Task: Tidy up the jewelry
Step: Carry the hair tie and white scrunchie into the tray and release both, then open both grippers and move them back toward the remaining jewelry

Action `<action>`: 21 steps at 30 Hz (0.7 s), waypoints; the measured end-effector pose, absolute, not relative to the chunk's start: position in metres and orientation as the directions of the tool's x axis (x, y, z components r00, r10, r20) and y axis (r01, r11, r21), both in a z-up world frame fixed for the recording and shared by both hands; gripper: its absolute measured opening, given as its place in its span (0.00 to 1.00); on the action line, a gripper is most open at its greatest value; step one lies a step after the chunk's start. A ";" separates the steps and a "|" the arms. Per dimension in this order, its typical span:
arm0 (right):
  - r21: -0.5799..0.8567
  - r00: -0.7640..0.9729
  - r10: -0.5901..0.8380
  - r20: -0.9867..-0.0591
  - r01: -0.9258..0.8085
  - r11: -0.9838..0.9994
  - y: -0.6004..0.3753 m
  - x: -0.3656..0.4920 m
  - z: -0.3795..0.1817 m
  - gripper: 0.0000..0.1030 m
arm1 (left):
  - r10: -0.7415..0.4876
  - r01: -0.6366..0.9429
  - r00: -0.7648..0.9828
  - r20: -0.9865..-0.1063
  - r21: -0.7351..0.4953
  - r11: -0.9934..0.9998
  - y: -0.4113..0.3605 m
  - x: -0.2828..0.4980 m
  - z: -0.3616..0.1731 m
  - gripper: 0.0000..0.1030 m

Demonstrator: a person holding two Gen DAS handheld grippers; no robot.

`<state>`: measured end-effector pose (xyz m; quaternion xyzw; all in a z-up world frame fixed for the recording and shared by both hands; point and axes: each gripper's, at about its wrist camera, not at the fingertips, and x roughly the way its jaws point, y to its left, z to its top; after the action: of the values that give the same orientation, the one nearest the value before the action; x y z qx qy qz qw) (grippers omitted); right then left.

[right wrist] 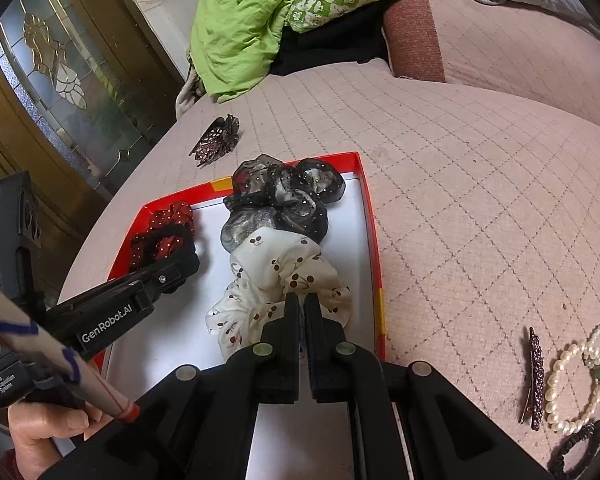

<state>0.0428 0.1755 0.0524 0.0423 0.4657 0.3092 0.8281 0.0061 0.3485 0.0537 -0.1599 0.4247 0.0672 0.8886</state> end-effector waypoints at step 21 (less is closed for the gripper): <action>0.395 0.395 0.592 -0.702 -0.475 0.786 0.154 0.028 0.078 0.07 | 0.017 -0.258 0.661 -0.750 -0.207 0.944 0.344 -0.001 0.064 0.29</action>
<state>0.0281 0.1538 0.0777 0.0654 0.4469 0.3204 0.8327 -0.0005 0.3442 0.0641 -0.1493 0.4044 0.0764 0.8991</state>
